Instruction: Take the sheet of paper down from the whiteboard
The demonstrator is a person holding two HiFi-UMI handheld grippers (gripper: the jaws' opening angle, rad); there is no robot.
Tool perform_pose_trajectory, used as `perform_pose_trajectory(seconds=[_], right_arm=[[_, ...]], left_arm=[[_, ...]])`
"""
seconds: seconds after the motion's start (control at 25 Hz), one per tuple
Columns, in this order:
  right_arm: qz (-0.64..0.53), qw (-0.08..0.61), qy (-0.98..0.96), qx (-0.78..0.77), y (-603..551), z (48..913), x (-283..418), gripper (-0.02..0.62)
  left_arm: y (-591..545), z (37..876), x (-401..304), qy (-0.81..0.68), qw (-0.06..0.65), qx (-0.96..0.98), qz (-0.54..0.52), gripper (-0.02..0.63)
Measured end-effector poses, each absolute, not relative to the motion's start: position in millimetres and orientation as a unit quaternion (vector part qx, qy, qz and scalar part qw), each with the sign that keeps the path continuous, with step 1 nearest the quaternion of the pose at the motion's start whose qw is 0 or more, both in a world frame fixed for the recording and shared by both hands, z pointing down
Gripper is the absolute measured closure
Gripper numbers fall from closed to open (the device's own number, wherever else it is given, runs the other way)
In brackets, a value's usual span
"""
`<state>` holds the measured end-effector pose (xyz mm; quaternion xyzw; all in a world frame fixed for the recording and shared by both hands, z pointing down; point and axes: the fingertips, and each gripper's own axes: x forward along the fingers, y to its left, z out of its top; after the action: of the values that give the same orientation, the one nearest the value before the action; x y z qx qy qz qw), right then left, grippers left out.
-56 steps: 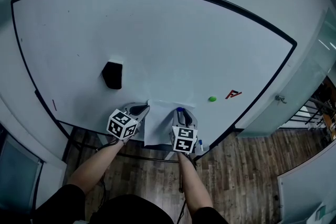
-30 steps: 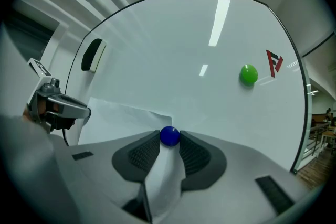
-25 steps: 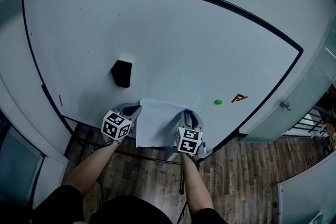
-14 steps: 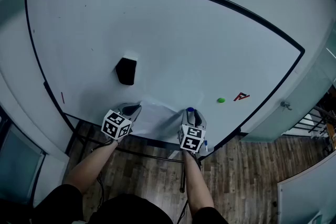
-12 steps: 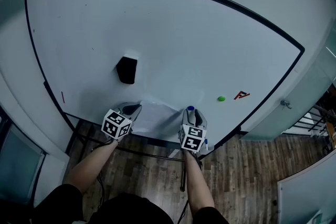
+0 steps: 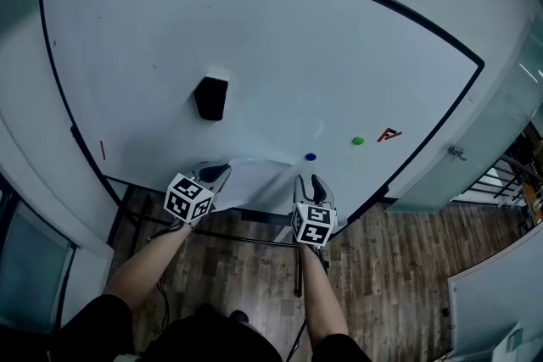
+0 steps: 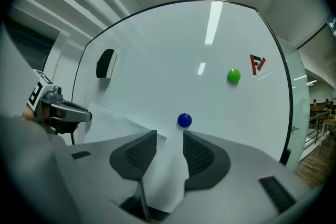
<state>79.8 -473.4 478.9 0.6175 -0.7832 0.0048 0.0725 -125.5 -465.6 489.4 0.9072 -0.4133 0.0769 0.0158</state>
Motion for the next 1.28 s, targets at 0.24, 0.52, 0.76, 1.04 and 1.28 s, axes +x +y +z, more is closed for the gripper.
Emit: perform_pose_trajectory(seconds=[0.24, 0.52, 0.76, 1.04, 1.28], right_arm=[[0.007, 0.08, -0.793, 0.603, -447, 491, 80, 0.52], [0.001, 0.07, -0.808, 0.584, -424, 486, 103, 0.571], [0.003, 0.076, -0.822, 0.564, -404, 488, 125, 0.571], [0.001, 0.078, -0.834, 0.546, -380, 489, 140, 0.571], [0.001, 0.081, -0.838, 0.54, -369, 492, 145, 0.571]], left_arm=[[-445, 494, -120, -0.413, 0.018, 0.907, 0.078, 0.586], [-424, 491, -104, -0.439, 0.016, 0.895, 0.078, 0.586], [-394, 486, -87, -0.464, 0.015, 0.883, 0.074, 0.586], [-363, 486, -73, -0.479, 0.017, 0.875, 0.073, 0.586], [-347, 490, -67, -0.482, 0.022, 0.873, 0.074, 0.587]])
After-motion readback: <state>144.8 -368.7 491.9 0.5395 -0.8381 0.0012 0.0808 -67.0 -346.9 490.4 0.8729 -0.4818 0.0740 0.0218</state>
